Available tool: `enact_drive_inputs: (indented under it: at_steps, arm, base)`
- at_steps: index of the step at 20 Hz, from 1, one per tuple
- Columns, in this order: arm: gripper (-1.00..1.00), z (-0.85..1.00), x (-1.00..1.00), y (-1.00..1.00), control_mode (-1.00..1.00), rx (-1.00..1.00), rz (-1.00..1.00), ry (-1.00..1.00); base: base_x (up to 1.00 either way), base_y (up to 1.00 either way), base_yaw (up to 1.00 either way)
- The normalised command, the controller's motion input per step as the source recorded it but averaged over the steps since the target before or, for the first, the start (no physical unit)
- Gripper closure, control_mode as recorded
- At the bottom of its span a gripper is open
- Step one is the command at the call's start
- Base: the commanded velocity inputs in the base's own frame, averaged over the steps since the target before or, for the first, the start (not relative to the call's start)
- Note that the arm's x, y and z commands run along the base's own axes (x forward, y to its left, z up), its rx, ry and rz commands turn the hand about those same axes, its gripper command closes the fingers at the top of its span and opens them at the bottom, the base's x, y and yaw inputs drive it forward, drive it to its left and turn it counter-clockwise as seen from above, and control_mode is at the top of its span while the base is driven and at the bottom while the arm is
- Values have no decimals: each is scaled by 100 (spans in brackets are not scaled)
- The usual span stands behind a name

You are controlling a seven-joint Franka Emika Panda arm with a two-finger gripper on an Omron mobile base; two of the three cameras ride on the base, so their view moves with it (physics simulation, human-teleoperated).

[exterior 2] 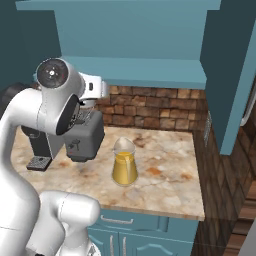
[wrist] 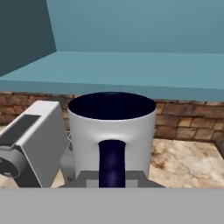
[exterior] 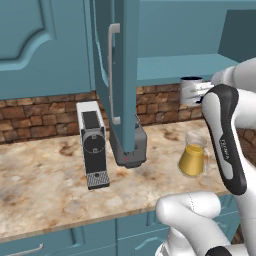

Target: There is a tray on the dining counter. Grab the cup, mug, and pitcher and place them on the tray. The pitcher may be placed next to the tray if it cannot fit the tray.

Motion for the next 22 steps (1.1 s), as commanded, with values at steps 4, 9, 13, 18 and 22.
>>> enact_drive_inputs:
  at_steps: [4, 9, 13, 18, 22]
  arm:
    - [100, 0, 0, 0, -100, 0, 0, -1]
    - [100, -1, -2, 0, -100, 0, 0, -1]
    - [100, 0, -1, 0, 100, 0, 0, 0]
    - [100, 0, 0, 0, 100, 0, 0, 0]
    - [100, 0, 0, 0, 100, 0, 0, 0]
  base:
    - [0, 0, 0]
    - [0, 0, 0]
    - [-17, 0, 0]
    - [-77, -16, 0]
    - [-82, -27, 14]
